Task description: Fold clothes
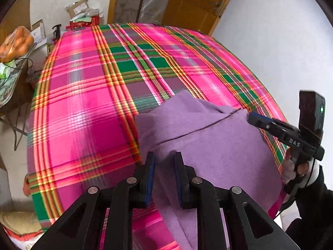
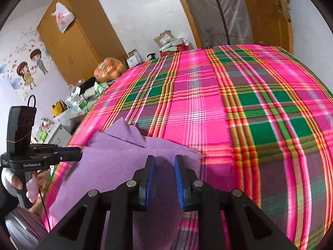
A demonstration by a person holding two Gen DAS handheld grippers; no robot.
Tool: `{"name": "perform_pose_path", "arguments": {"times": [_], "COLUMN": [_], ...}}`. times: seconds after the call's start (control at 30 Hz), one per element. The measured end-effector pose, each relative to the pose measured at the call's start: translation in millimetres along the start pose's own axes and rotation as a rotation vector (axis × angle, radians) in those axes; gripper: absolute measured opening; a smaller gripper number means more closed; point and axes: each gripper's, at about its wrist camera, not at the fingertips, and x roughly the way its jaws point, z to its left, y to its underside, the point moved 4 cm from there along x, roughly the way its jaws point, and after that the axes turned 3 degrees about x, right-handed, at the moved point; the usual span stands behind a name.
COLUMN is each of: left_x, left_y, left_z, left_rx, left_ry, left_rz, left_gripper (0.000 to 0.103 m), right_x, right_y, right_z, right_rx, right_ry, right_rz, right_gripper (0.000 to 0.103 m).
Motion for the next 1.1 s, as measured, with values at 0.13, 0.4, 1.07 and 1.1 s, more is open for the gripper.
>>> {"name": "perform_pose_path", "arguments": {"times": [0.13,0.4,1.07,1.1], "left_x": [-12,-8,2,1], "left_y": [6,22,30,30], "left_z": [2,-43,-35,-35], "left_rx": [-0.008,0.188,0.206,0.208], "left_ry": [0.026,0.086,0.01,0.008], "left_rz": [-0.009,0.055,0.104,0.103], "left_gripper": [0.019,0.019,0.019,0.019], "right_x": [-18,-27,-5,-5], "right_y": [8,13,7,3], "right_z": [-6,-5,-3,-5], "right_rx": [0.027,0.061,0.027,0.04], "right_ry": [-0.018,-0.04,-0.03,-0.038], "right_rz": [-0.028,-0.039,0.036,0.03], "right_gripper": [0.02,0.02,0.021,0.021]}}
